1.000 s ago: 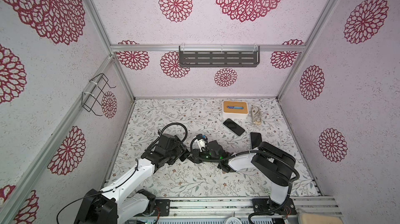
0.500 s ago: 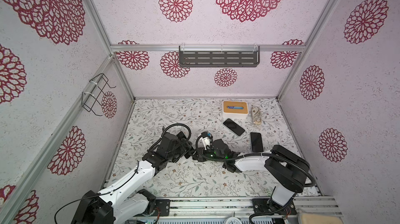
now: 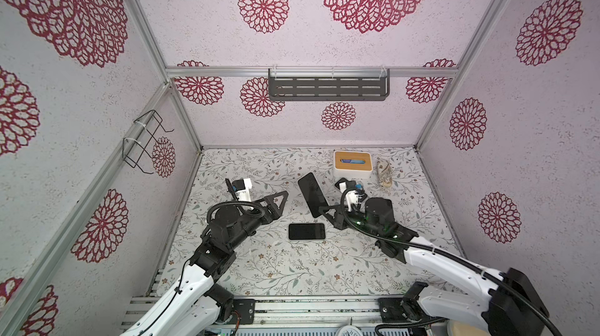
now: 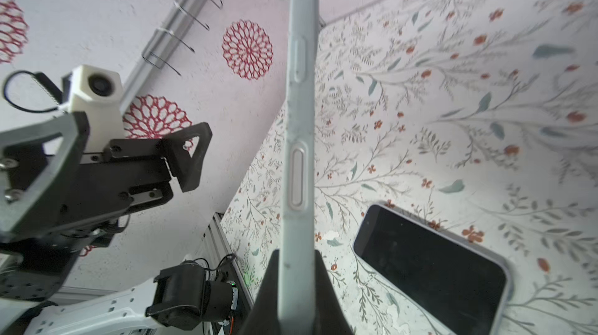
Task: Take the phone out of the phone case
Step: Pass the phone.
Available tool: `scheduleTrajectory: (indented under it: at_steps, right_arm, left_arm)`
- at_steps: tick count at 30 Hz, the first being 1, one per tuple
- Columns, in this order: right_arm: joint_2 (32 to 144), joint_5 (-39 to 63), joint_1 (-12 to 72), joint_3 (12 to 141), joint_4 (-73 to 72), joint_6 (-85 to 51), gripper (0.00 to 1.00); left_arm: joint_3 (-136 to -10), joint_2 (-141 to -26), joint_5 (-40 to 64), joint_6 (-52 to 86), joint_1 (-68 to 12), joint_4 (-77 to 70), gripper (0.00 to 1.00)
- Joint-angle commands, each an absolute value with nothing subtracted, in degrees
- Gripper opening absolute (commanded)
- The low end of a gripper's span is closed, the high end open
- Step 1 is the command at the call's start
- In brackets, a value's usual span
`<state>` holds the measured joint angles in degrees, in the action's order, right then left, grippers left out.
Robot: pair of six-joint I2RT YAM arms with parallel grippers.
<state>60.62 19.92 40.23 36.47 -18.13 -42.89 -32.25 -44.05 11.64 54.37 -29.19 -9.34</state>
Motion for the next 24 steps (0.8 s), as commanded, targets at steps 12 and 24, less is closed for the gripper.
scheduleTrajectory:
  at_steps: [12, 24]
  right_arm:
    - [53.77, 39.23, 33.36, 41.63, -26.59, -45.03, 0.0]
    - [52.42, 42.79, 33.41, 38.61, -27.98, -45.43, 0.0]
  left_arm:
    - [-33.38, -69.82, 38.48, 65.77, -29.46, -61.7, 0.97]
    - [-37.71, -77.93, 44.23, 70.43, -29.58, -68.79, 0.99]
